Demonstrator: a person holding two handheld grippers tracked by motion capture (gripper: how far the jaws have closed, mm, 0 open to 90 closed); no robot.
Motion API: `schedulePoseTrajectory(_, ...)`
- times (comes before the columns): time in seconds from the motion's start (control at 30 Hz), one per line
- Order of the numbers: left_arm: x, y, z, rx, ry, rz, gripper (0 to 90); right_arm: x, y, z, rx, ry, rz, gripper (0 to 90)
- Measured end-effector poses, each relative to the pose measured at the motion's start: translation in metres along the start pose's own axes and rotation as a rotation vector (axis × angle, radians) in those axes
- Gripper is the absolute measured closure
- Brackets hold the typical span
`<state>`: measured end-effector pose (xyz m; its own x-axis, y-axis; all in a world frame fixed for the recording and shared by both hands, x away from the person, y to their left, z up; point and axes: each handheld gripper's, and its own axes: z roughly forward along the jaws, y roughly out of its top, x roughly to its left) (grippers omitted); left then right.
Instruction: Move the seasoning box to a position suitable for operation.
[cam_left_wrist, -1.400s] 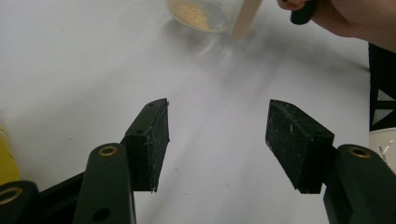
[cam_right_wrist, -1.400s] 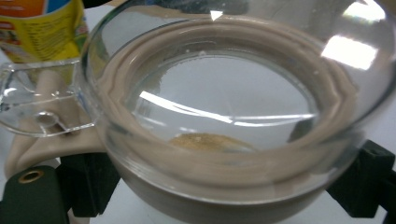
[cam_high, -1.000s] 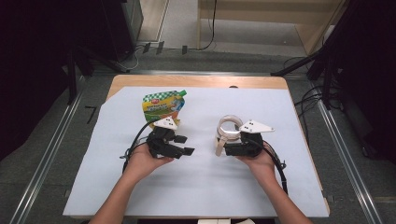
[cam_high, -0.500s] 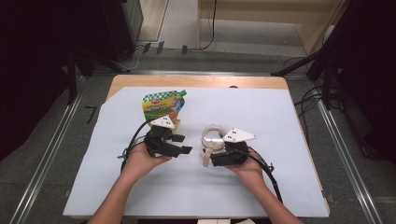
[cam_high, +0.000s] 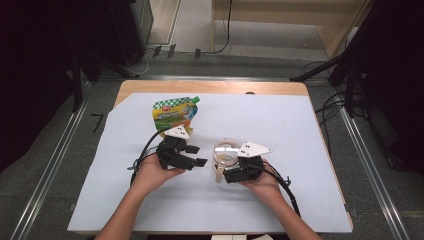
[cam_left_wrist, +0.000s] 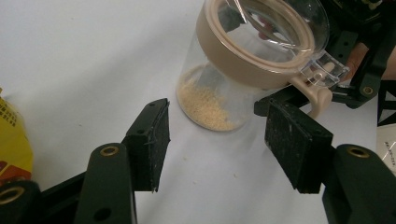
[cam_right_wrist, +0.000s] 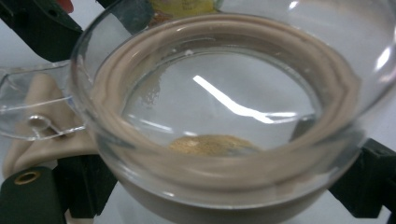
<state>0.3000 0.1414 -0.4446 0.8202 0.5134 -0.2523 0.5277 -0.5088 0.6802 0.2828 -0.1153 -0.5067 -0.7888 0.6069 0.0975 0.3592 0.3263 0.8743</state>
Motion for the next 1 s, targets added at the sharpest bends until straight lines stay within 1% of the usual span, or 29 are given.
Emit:
schedulePoseTrajectory(0.07,-0.001,0.0,0.0,-0.004,-0.001,0.0,41.0,-0.001,0.0,0.0,0.01,0.012,0.025,9.5)
schedulePoseTrajectory(0.17,-0.001,0.0,0.0,-0.01,0.0,-0.001,41.1,-0.004,0.0,0.0,0.028,0.003,0.04,3.2)
schedulePoseTrajectory(0.2,-0.001,0.0,0.0,-0.011,0.002,-0.001,41.1,-0.004,0.0,-0.002,0.037,0.003,0.042,2.9)
schedulePoseTrajectory(0.3,-0.002,0.0,-0.001,-0.009,0.001,0.002,41.2,-0.004,0.002,-0.007,0.04,-0.002,0.032,3.0)
schedulePoseTrajectory(0.33,-0.002,0.0,-0.001,-0.009,0.001,0.003,41.2,-0.003,0.003,-0.01,0.044,-0.001,0.028,3.4)
schedulePoseTrajectory(0.4,-0.002,0.001,0.0,-0.003,-0.006,-0.001,42.5,-0.004,0.003,-0.016,0.066,0.01,0.031,8.7)
schedulePoseTrajectory(0.47,-0.003,0.001,0.001,0.001,-0.008,0.002,43.8,-0.002,0.001,-0.025,0.059,0.017,0.025,14.0)
schedulePoseTrajectory(0.53,-0.005,0.001,0.003,-0.001,-0.012,0.001,44.8,-0.002,0.001,-0.031,0.062,0.015,0.026,14.1)
schedulePoseTrajectory(0.67,-0.009,0.002,0.004,0.002,-0.006,0.02,51.5,-0.004,0.0,-0.048,0.054,0.024,0.045,18.1)
schedulePoseTrajectory(0.77,-0.012,0.002,0.004,0.004,-0.009,0.021,58.2,-0.007,-0.002,-0.059,0.056,0.02,0.053,24.8)
schedulePoseTrajectory(0.8,-0.013,0.003,0.005,0.007,-0.012,0.011,62.9,-0.009,-0.003,-0.063,0.054,0.025,0.054,29.7)
schedulePoseTrajectory(0.83,-0.013,0.003,0.006,0.007,-0.027,0.008,67.0,-0.009,-0.003,-0.066,0.051,0.016,0.054,35.9)
schedulePoseTrajectory(0.87,-0.014,0.003,0.007,0.014,-0.044,0.004,71.8,-0.01,-0.003,-0.069,0.046,0.025,0.047,44.4)
schedulePoseTrajectory(0.9,-0.015,0.003,0.008,0.019,-0.052,0.011,79.2,-0.012,-0.003,-0.074,0.037,0.035,0.049,55.6)
schedulePoseTrajectory(0.93,-0.016,0.003,0.01,0.019,-0.055,0.015,79.2,-0.012,-0.003,-0.074,0.037,0.035,0.049,55.6)
schedulePoseTrajectory(0.97,-0.019,0.004,0.012,0.02,-0.069,0.018,83.2,-0.012,-0.002,-0.075,0.037,0.039,0.057,59.9)
schedulePoseTrajectory(1.0,-0.02,0.004,0.013,0.022,-0.074,0.025,86.6,-0.014,-0.002,-0.076,0.038,0.043,0.066,63.4)
